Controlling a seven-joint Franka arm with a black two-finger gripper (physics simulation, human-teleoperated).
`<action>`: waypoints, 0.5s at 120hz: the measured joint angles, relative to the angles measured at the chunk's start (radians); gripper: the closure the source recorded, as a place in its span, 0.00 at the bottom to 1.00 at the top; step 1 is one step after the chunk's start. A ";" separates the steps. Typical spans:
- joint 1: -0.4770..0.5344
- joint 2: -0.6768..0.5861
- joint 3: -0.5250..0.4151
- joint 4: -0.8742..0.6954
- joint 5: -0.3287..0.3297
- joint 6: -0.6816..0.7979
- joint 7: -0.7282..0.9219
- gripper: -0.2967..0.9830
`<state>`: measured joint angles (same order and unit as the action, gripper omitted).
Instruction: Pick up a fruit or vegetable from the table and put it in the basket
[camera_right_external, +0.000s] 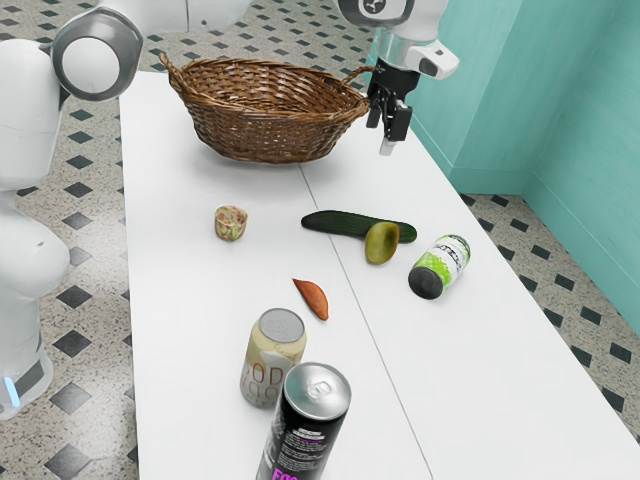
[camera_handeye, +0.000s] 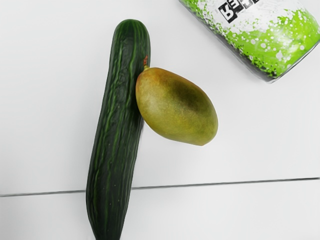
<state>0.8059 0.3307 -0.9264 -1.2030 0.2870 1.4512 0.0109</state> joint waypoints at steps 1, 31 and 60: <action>0.000 0.000 0.000 0.000 0.000 0.000 0.000 0.23; 0.000 -0.003 0.000 -0.001 -0.002 -0.001 -0.005 0.23; 0.001 -0.039 -0.001 -0.010 -0.046 -0.058 -0.191 0.23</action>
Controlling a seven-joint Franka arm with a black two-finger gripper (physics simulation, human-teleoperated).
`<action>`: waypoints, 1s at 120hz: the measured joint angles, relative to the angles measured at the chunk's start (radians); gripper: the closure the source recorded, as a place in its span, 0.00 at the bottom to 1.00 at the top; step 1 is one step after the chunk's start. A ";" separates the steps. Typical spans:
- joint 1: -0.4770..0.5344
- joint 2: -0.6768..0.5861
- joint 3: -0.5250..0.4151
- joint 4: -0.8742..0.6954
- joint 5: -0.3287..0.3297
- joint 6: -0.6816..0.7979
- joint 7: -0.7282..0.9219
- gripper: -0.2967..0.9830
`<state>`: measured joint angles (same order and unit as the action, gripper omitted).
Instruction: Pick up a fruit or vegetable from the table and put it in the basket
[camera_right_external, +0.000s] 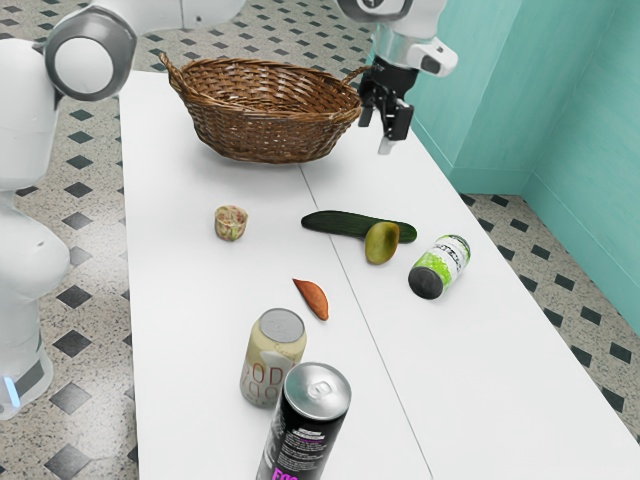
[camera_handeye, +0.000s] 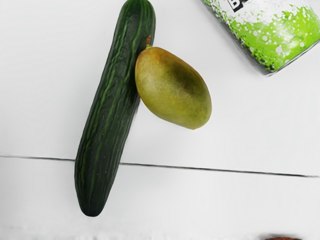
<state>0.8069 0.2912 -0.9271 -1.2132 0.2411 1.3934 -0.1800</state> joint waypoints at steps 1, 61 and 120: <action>0.000 0.000 0.000 0.000 -0.003 -0.002 -0.009 0.23; -0.007 -0.039 -0.034 -0.001 -0.028 -0.052 -0.435 0.23; -0.038 0.105 -0.021 -0.055 0.030 0.067 -0.641 0.23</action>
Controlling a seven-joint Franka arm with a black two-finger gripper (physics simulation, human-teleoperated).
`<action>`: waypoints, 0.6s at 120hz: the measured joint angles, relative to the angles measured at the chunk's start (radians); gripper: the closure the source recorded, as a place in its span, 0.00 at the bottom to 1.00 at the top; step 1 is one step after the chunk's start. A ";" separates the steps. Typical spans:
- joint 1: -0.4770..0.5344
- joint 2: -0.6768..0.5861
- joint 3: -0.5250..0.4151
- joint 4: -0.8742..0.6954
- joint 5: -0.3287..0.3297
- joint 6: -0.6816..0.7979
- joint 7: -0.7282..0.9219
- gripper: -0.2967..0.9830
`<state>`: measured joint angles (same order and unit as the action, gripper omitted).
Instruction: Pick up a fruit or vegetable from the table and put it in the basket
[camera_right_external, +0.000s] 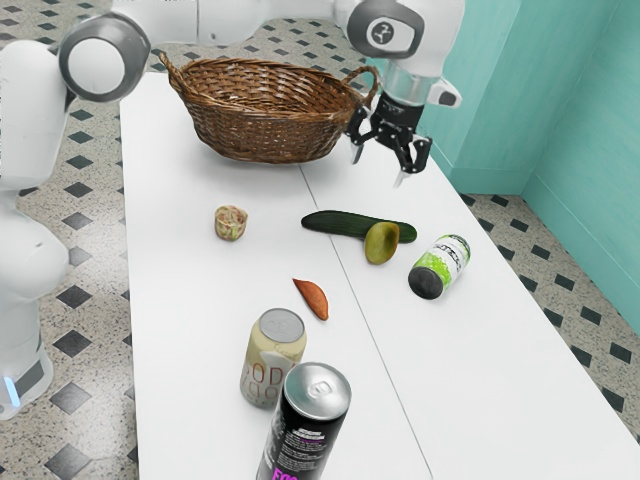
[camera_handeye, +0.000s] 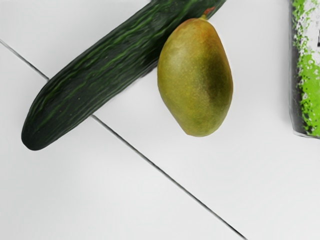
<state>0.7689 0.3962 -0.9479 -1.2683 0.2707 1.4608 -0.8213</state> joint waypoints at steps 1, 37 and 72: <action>-0.002 0.003 0.000 0.000 0.002 0.003 -0.003 0.23; -0.051 0.084 0.008 -0.036 0.059 0.076 -0.106 0.23; -0.084 0.088 0.016 -0.061 0.130 0.127 -0.201 0.23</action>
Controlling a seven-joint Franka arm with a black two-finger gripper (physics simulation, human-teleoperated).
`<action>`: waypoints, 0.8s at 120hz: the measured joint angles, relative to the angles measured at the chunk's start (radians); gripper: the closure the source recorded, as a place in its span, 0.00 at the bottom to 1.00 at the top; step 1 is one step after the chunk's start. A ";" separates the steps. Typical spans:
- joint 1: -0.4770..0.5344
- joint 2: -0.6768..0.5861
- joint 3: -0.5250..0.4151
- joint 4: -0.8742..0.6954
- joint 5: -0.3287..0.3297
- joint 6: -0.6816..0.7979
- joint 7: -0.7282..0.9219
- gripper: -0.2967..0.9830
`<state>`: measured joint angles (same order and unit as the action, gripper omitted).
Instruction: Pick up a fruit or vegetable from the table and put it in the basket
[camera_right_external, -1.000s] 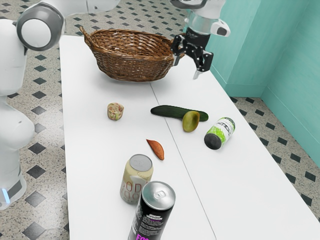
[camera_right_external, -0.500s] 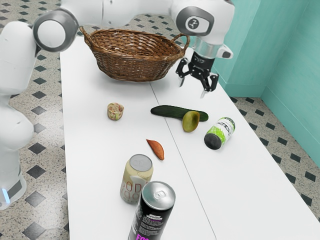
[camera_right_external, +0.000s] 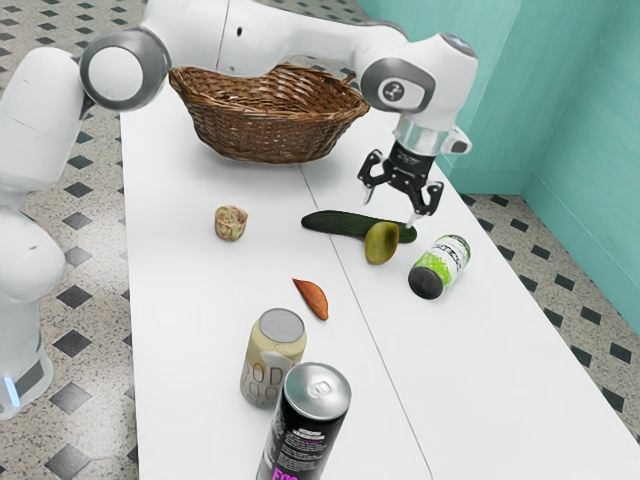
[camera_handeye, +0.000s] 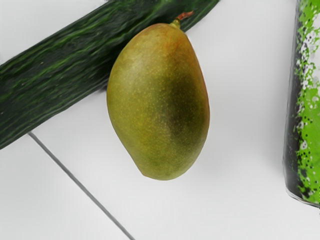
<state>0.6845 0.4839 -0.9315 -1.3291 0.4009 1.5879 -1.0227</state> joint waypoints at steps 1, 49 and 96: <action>0.000 0.000 0.000 0.000 0.002 0.001 -0.002 0.23; -0.040 -0.016 0.014 0.000 0.024 -0.012 -0.085 0.23; -0.040 0.001 0.064 -0.039 0.018 -0.021 -0.129 0.23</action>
<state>0.6445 0.4852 -0.8676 -1.3680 0.4191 1.5669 -1.1515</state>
